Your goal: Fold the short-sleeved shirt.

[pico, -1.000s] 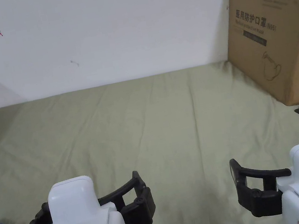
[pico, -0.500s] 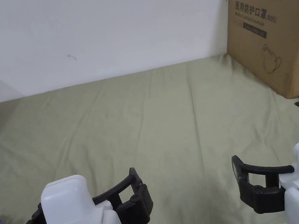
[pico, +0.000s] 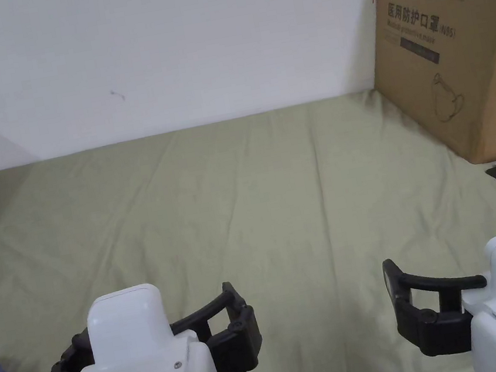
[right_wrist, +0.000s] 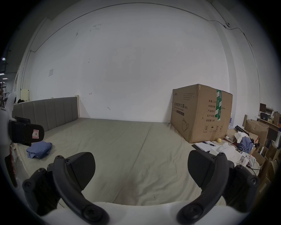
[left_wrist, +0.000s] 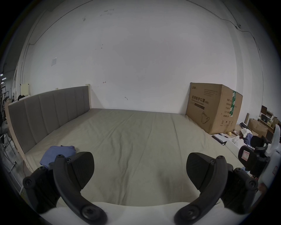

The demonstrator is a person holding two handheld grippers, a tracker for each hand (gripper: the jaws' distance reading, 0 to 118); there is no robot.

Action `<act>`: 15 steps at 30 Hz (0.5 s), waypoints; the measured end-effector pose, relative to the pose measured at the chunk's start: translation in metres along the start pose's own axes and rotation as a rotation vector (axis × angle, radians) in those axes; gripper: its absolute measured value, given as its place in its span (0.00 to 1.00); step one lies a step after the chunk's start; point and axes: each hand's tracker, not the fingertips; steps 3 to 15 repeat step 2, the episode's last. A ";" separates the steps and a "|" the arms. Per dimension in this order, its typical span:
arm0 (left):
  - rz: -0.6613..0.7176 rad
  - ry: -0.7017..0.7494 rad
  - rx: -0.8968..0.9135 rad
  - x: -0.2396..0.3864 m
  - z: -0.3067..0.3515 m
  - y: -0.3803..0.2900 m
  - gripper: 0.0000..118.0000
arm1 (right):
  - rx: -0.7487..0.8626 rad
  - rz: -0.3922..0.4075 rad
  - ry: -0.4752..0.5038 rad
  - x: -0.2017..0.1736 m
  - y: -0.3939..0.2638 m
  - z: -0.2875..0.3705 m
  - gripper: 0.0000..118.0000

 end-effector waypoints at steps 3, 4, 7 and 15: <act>0.045 -0.048 0.016 -0.005 0.001 -0.003 0.99 | 0.003 0.002 -0.001 0.000 0.001 0.002 1.00; 0.045 -0.048 0.016 -0.005 0.001 -0.003 0.99 | 0.003 0.002 -0.001 0.000 0.001 0.002 1.00; 0.045 -0.048 0.016 -0.005 0.001 -0.003 0.99 | 0.003 0.002 -0.001 0.000 0.001 0.002 1.00; 0.045 -0.048 0.016 -0.005 0.001 -0.003 0.99 | 0.003 0.002 -0.001 0.000 0.001 0.002 1.00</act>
